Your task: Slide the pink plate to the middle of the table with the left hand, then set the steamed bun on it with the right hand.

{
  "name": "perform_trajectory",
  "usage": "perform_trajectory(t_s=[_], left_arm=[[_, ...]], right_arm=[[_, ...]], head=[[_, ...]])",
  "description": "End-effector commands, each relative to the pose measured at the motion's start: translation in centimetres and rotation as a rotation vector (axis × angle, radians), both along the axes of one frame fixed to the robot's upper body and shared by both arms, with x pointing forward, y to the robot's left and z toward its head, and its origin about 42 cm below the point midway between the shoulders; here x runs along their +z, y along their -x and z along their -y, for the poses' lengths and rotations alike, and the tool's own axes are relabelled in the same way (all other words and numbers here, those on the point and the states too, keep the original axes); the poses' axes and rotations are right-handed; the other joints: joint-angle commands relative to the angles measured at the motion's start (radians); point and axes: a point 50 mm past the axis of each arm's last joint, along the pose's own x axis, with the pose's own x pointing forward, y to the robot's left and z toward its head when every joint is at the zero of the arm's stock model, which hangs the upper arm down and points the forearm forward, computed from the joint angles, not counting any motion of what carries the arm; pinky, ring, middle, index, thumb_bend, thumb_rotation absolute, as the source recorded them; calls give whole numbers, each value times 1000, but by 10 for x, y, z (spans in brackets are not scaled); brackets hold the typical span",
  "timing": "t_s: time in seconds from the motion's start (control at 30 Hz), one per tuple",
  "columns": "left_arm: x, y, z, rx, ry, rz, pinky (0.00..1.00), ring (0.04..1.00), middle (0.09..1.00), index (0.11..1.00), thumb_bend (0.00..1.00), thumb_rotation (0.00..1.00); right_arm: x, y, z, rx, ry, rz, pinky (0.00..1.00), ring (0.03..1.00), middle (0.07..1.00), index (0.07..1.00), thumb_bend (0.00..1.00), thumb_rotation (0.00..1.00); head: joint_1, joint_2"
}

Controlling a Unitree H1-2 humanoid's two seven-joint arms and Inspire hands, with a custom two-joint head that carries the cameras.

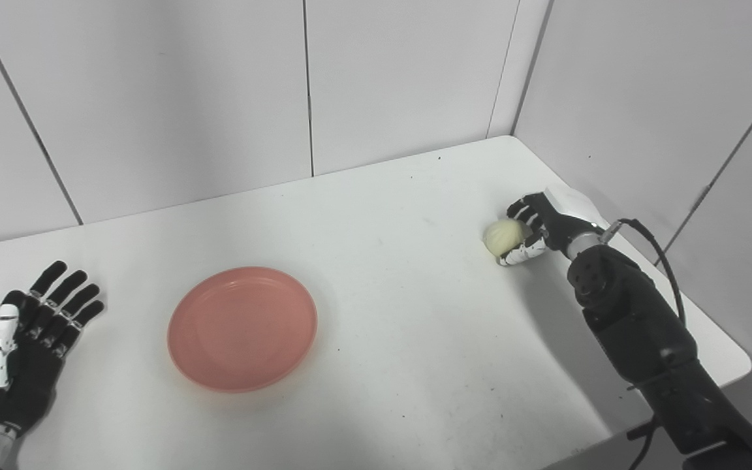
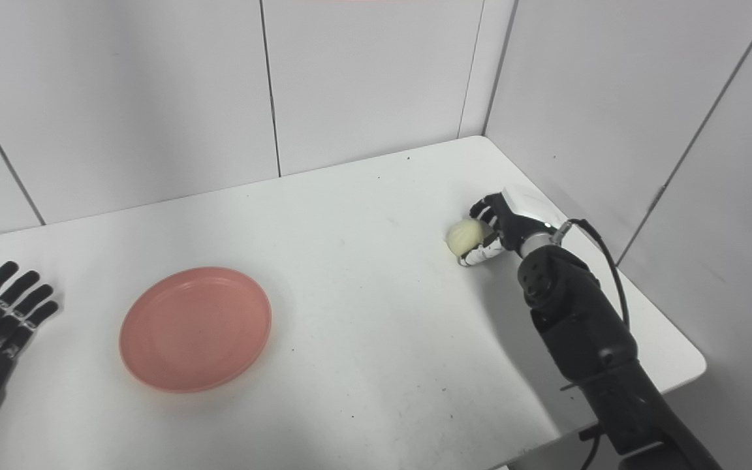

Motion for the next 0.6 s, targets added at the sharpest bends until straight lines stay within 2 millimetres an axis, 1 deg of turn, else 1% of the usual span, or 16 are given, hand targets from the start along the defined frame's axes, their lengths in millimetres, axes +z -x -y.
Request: perform_trajectory(t_s=[0.0, 0.07, 0.23, 0.33, 0.57], left_arm=[[-58, 38, -14, 37, -11, -254, 858, 847, 864, 859, 466, 863], [-58, 38, -14, 35, -12, -254, 861, 847, 863, 859, 465, 866], [-58, 38, -14, 30, -14, -251, 866, 853, 868, 862, 464, 879], [-58, 37, -12, 30, -15, -252, 856, 848, 864, 859, 469, 870], [-61, 38, -6, 22, -9, -250, 880, 868, 884, 880, 459, 897]], right_arm=[[23, -5, 9, 9, 77, 87, 353, 421, 446, 521, 531, 6], [21, -5, 9, 12, 80, 96, 354, 429, 448, 513, 528, 1], [19, -6, 8, 18, 78, 115, 332, 415, 436, 532, 522, 0], [19, -6, 9, 9, 73, 112, 338, 420, 435, 530, 523, 0], [27, -7, 9, 6, 55, 127, 320, 399, 425, 534, 521, 0]], head=[[0, 2], [0, 2], [5, -1], [8, -2], [41, -10]])
